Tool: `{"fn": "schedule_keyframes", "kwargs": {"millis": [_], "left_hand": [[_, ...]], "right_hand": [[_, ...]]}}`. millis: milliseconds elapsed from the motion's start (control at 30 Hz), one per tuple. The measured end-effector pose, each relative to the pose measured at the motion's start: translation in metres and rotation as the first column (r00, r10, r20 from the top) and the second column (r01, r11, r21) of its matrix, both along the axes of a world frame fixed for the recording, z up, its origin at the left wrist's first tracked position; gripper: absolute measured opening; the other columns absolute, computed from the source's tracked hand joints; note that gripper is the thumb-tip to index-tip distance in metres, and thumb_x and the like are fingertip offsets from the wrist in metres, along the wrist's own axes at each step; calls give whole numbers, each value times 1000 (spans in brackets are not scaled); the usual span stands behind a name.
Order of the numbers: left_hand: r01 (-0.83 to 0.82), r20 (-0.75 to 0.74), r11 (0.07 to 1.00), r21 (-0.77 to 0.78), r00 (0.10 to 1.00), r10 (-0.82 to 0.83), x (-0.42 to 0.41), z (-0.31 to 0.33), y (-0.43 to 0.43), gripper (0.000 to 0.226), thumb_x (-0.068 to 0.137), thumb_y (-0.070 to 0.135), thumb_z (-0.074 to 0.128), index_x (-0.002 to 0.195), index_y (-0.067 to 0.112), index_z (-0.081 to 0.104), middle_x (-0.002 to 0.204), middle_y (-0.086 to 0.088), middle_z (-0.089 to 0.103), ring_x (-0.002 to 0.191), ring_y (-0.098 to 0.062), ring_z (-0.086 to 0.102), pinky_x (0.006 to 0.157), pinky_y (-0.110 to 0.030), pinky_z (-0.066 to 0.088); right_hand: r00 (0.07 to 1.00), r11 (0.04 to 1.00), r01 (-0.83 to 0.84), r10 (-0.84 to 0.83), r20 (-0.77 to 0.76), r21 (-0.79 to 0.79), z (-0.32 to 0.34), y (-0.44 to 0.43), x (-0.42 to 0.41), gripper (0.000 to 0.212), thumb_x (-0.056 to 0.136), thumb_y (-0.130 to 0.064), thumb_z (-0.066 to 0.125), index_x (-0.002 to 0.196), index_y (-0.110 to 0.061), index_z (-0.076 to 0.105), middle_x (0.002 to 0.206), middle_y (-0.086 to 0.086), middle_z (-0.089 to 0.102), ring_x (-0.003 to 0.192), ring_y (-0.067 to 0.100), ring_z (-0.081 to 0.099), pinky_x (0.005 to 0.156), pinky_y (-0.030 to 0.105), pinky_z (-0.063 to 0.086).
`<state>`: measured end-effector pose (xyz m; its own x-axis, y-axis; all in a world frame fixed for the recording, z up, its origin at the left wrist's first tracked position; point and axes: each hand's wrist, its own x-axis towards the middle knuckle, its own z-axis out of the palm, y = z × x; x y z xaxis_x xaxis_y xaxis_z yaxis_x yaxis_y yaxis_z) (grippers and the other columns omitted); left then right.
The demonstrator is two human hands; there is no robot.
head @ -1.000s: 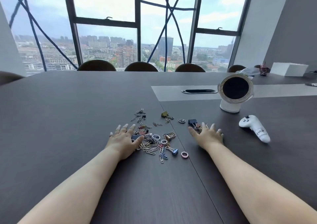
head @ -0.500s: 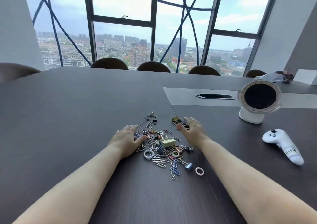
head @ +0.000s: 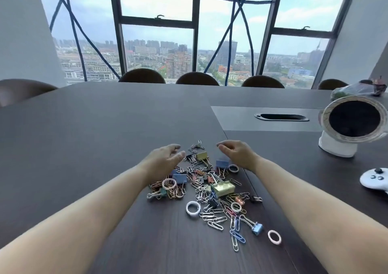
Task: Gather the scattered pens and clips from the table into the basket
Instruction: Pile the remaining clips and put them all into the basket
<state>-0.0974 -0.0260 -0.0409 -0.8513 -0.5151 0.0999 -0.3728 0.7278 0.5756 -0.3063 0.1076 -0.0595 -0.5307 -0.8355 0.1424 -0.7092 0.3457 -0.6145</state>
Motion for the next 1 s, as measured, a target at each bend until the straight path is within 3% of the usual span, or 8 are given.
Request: {"fn": "schedule_keyframes", "kwargs": {"millis": [133, 333, 533, 700, 767, 867, 933, 1000], "left_hand": [[24, -30, 999, 22, 999, -23, -25, 6, -23, 41, 98, 29, 36, 136, 14, 40, 138, -5, 49, 125, -18, 47, 98, -22, 32], [72, -64, 994, 77, 996, -67, -19, -28, -40, 38, 98, 24, 40, 135, 16, 43, 137, 0, 50, 125, -11, 45, 104, -21, 32], [162, 21, 961, 226, 985, -171, -4, -24, -19, 47, 98, 32, 37, 144, 23, 27, 147, 7, 37, 132, -4, 34, 106, -16, 22], [221, 18, 929, 297, 971, -237, 31, -17, 12, 57, 94, 38, 44, 146, 25, 22, 139, 11, 47, 126, -4, 43, 106, -18, 28], [250, 13, 927, 281, 965, -264, 47, -12, 18, 74, 82, 58, 51, 144, 30, 23, 142, 13, 40, 128, -1, 39, 108, -19, 26], [305, 217, 951, -41, 932, -289, 71, -10, 18, 113, 48, 92, 39, 144, 40, 12, 149, 21, 16, 140, 1, 7, 118, -35, 9], [355, 359, 911, -211, 895, -266, 83, -17, 19, 122, 39, 98, 26, 143, 43, -1, 152, 21, -3, 142, -5, -14, 116, -49, -1], [379, 434, 895, -235, 865, -252, 84, -26, 25, 124, 35, 99, 21, 142, 44, -11, 153, 18, -17, 140, -10, -23, 114, -54, -4]], "right_hand": [[995, 978, -100, 98, 20, 182, 1, -45, -14, 46, 97, -28, 41, 141, -15, 34, 151, 5, 32, 140, 19, 28, 117, 34, 20], [949, 855, -252, 310, -58, 453, -4, -89, -3, 46, 100, -37, 23, 145, -27, 20, 158, -5, 4, 145, 16, -5, 117, 49, -6], [897, 822, -442, 398, 191, 360, 5, -36, 26, 41, 97, -44, 28, 135, -38, 41, 154, -15, 20, 143, 5, 4, 119, 36, -1], [908, 906, -368, 302, 290, 209, 20, 23, 62, 34, 95, -41, 40, 124, -33, 55, 142, -9, 45, 132, 9, 39, 114, 30, 26], [928, 961, -271, 246, 280, 54, 26, 49, 67, 34, 96, -32, 43, 128, -27, 51, 138, -7, 48, 130, 12, 42, 111, 27, 30], [984, 987, -151, 144, 109, 61, 25, 98, 66, 64, 78, -58, 58, 135, -37, 37, 143, -13, 36, 138, 11, 29, 110, 25, 22], [993, 960, -119, 121, 9, 254, 16, 125, 70, 101, 51, -78, 62, 137, -53, 15, 149, -20, 16, 144, 10, 6, 117, 36, 12], [983, 894, -105, 159, -89, 436, 0, 136, 80, 123, 34, -90, 54, 135, -56, -7, 149, -25, -6, 144, 12, -12, 118, 48, -1]]}}
